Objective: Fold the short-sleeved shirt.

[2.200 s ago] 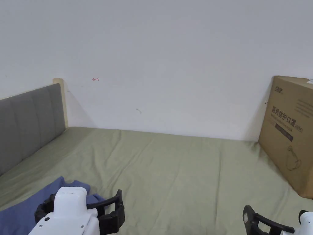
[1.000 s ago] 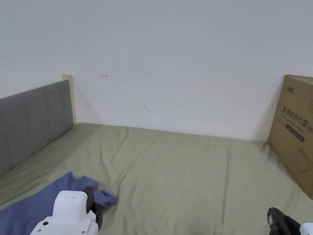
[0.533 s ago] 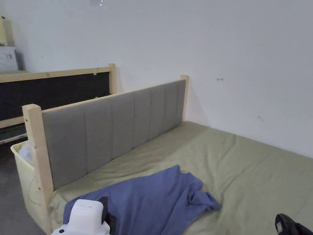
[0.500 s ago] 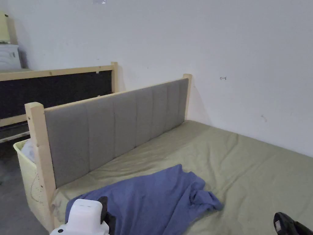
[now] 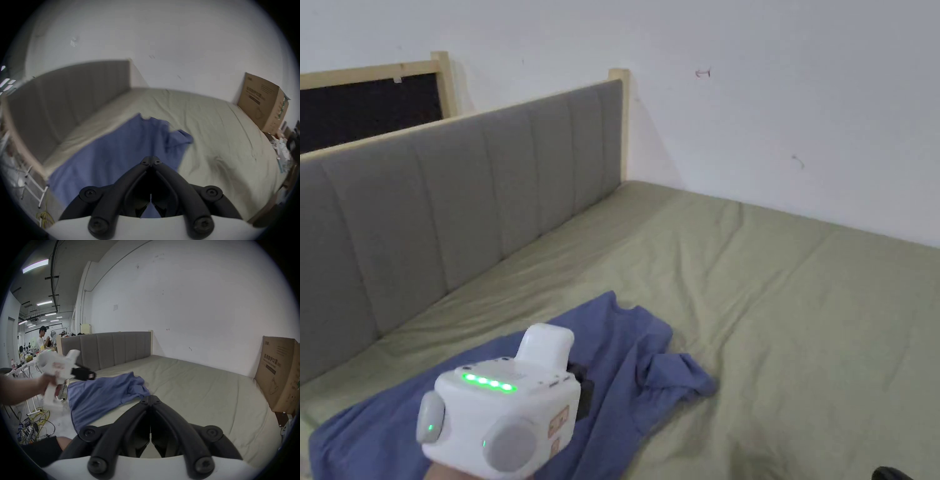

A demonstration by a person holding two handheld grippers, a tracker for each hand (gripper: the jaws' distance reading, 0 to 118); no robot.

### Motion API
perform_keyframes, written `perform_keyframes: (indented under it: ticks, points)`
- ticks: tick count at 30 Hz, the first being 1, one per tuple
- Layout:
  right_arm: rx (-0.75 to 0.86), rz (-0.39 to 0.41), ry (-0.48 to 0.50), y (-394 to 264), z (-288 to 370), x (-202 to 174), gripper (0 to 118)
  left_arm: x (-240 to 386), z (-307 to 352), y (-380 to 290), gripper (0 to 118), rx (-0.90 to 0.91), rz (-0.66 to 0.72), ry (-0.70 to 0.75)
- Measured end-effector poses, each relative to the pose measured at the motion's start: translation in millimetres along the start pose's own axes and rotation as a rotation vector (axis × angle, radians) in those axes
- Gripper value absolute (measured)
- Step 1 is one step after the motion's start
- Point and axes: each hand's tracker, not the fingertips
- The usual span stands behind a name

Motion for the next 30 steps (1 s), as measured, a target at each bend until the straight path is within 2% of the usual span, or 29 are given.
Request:
perform_keyframes:
  ticks: [1,3,4,8,11,12,14,15,16,17,18,21,24,28,30]
  points:
    - [-0.019,-0.012,-0.004,-4.5,-3.1,5.6,0,2.5,-27.8,10.2,12,-0.075,0.013,-0.049]
    - [-0.047,-0.033,0.001,-13.2,-7.8,15.2,0,7.8,-77.0,22.1,93,-0.158,-0.004,-0.085]
    - [-0.060,-0.037,-0.003,-17.8,-10.6,17.4,0,8.7,-100.5,26.5,114,-0.217,-0.023,-0.077]
    - [-0.101,-0.016,0.000,-33.8,-12.8,26.6,0,5.3,-164.3,40.8,110,-0.221,-0.079,0.035]
    - [-0.149,-0.050,0.020,-45.0,-14.6,34.4,0,-2.5,-201.5,44.1,110,-0.255,-0.005,0.075]
    - [-0.163,-0.052,0.019,-49.9,-14.8,36.0,0,-1.9,-211.0,43.4,106,-0.274,0.005,0.099]
    - [-0.182,-0.046,0.020,-56.4,-14.8,38.1,0,3.5,-216.3,39.5,87,-0.319,0.005,0.110]
    - [-0.185,-0.042,0.019,-59.4,-14.5,39.3,0,8.3,-214.4,36.7,87,-0.243,-0.013,0.074]
    - [-0.189,-0.043,0.020,-61.2,-15.0,40.5,0,16.3,-214.6,34.3,49,-0.229,-0.058,0.126]
    - [-0.196,-0.056,0.022,-62.7,-15.5,43.0,0,22.7,-214.2,31.4,18,-0.216,-0.091,0.183]
    - [-0.200,-0.075,0.025,-63.5,-15.6,45.8,0,25.3,-212.3,30.4,7,-0.211,-0.107,0.193]
    - [-0.192,-0.101,0.006,-59.7,-8.0,50.0,0,32.0,-196.4,34.0,6,-0.211,-0.077,0.151]
    - [-0.139,-0.126,-0.006,-49.9,15.9,54.1,0,53.7,-160.4,57.4,5,-0.108,-0.092,0.099]
    - [-0.081,-0.148,-0.048,-34.5,61.4,62.9,0,113.2,-111.3,94.6,5,-0.020,-0.113,-0.004]
    - [-0.043,-0.166,-0.079,-28.3,91.4,70.1,0,156.9,-88.8,110.8,5,0.030,-0.134,-0.113]
